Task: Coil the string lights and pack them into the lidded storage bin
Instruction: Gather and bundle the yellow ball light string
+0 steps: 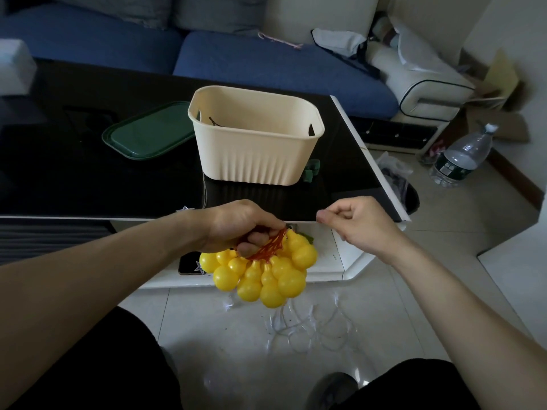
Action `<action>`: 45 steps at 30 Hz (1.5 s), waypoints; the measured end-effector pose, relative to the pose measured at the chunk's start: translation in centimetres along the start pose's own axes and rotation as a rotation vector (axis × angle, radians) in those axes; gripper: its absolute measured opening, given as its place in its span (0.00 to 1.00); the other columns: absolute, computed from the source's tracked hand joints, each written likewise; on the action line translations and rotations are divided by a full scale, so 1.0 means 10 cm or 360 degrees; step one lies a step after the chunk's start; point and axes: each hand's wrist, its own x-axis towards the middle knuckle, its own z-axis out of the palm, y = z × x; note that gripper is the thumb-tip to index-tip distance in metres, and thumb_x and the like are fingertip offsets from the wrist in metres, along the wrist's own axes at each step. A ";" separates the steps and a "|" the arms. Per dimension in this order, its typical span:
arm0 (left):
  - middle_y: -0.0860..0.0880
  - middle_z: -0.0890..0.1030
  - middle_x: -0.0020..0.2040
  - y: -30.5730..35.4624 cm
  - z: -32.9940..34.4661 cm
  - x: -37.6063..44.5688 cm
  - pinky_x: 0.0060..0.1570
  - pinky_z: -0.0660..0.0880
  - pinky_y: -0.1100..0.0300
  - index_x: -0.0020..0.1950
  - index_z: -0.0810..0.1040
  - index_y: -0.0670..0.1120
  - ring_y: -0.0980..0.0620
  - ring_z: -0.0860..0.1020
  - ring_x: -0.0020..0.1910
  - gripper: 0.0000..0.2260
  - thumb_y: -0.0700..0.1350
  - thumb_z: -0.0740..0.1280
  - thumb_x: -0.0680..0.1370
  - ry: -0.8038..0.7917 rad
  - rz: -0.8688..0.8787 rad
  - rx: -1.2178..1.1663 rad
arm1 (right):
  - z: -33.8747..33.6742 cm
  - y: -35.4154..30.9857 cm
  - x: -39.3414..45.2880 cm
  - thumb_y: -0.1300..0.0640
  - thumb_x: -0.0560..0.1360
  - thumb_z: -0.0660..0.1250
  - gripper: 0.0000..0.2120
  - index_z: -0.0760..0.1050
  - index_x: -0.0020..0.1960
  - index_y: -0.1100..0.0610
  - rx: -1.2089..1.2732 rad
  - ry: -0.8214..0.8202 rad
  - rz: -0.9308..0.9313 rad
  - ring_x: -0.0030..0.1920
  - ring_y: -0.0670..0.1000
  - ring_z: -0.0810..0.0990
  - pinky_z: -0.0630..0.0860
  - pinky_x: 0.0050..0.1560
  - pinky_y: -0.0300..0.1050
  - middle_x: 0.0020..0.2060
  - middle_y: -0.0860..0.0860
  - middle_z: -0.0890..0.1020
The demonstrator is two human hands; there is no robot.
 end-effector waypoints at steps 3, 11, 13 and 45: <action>0.50 0.63 0.26 -0.01 -0.01 -0.01 0.28 0.59 0.61 0.35 0.68 0.45 0.53 0.61 0.24 0.16 0.46 0.60 0.82 0.0073 -0.0036 0.0004 | 0.02 0.12 0.10 0.55 0.79 0.69 0.06 0.83 0.46 0.54 0.0062 0.0145 0.0100 0.27 0.41 0.75 0.75 0.37 0.39 0.25 0.46 0.79; 0.48 0.67 0.26 -0.03 0.00 -0.03 0.25 0.65 0.62 0.38 0.71 0.43 0.51 0.64 0.23 0.16 0.46 0.57 0.84 0.0175 -0.0113 0.0156 | 0.21 0.32 0.41 0.64 0.78 0.68 0.15 0.77 0.64 0.54 -0.0179 0.0317 0.0168 0.50 0.45 0.77 0.72 0.49 0.34 0.55 0.51 0.79; 0.49 0.65 0.25 -0.06 0.02 -0.02 0.24 0.62 0.63 0.39 0.73 0.43 0.53 0.61 0.23 0.15 0.46 0.59 0.84 0.0199 -0.0126 0.0175 | 0.25 0.33 0.49 0.64 0.78 0.68 0.19 0.75 0.67 0.53 -0.0238 0.0364 0.0176 0.58 0.49 0.75 0.71 0.54 0.40 0.62 0.54 0.75; 0.44 0.76 0.31 -0.12 0.06 0.17 0.28 0.69 0.59 0.39 0.71 0.42 0.48 0.72 0.25 0.19 0.55 0.58 0.83 0.0416 -0.0016 -0.0228 | 0.31 -0.22 0.14 0.60 0.70 0.79 0.12 0.82 0.53 0.56 0.0439 -0.0122 -0.0153 0.46 0.50 0.87 0.83 0.51 0.44 0.42 0.53 0.88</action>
